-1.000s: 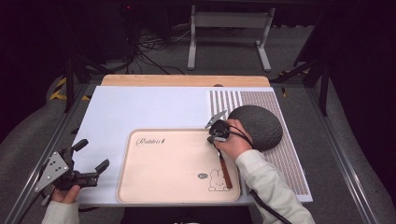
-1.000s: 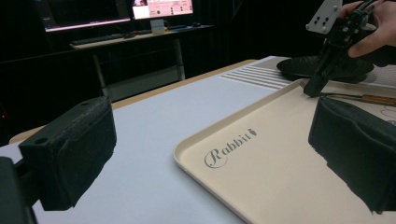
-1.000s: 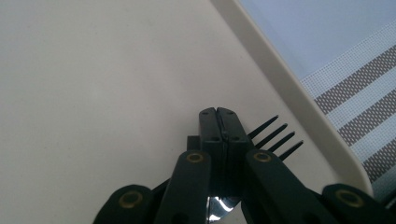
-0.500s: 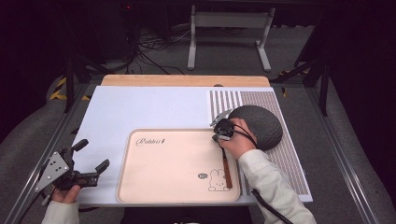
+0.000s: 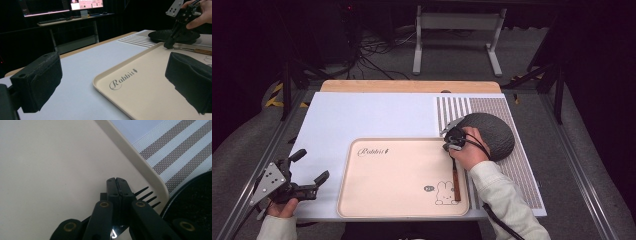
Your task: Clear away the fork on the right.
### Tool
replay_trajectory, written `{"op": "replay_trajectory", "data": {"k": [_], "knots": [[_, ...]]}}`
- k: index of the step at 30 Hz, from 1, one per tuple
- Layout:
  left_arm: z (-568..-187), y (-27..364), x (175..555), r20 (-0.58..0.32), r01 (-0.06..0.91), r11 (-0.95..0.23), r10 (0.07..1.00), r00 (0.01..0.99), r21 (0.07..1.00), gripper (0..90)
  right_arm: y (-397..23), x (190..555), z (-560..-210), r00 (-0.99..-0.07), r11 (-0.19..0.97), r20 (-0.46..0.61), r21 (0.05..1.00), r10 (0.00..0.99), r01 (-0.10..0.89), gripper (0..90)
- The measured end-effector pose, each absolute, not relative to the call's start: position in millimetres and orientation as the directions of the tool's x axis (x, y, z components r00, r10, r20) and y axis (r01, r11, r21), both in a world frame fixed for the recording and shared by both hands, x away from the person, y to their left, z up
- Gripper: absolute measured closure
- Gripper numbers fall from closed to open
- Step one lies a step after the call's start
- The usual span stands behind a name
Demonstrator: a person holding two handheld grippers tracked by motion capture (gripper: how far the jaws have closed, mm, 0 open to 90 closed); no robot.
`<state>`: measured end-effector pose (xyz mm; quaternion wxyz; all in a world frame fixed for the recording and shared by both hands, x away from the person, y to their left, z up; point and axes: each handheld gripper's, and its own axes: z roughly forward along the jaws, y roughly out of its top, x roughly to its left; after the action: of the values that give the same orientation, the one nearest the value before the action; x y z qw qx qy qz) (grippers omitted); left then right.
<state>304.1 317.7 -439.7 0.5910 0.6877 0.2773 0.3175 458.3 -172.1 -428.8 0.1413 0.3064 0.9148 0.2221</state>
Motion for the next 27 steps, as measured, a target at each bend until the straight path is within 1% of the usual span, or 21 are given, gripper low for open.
{"op": "replay_trajectory", "data": {"k": [4,5,9,11,14,18,22,27], "knots": [[-439,317,305,0.108,0.008,-0.148,0.756,0.646,0.989,1.4,-172,456,-427,-0.771,0.709,-0.126,0.505,0.624,0.492,89.8],[-439,317,305,0.109,0.008,-0.150,0.754,0.648,0.989,1.4,-172,456,-426,-0.771,0.708,-0.125,0.508,0.624,0.491,88.6],[-439,317,306,0.111,0.005,-0.150,0.752,0.650,0.989,1.4,-174,451,-416,-0.765,0.686,-0.123,0.549,0.632,0.478,77.6],[-440,317,306,0.109,0.006,-0.148,0.752,0.650,0.989,1.3,-176,448,-409,-0.753,0.654,-0.104,0.581,0.650,0.484,68.8],[-439,317,305,0.109,0.007,-0.150,0.752,0.650,0.989,1.3,-179,444,-399,-0.746,0.643,-0.126,0.613,0.654,0.460,53.3],[-439,317,305,0.109,0.003,-0.147,0.754,0.648,0.989,1.4,-188,437,-385,-0.738,0.610,-0.127,0.662,0.663,0.435,40.9],[-439,317,305,0.109,0.005,-0.147,0.756,0.646,0.989,1.4,-198,429,-376,-0.736,0.583,-0.134,0.710,0.663,0.396,33.7],[-439,316,305,0.111,0.003,-0.148,0.754,0.648,0.989,1.4,-214,417,-367,-0.732,0.544,-0.128,0.756,0.669,0.365,29.8]]}}
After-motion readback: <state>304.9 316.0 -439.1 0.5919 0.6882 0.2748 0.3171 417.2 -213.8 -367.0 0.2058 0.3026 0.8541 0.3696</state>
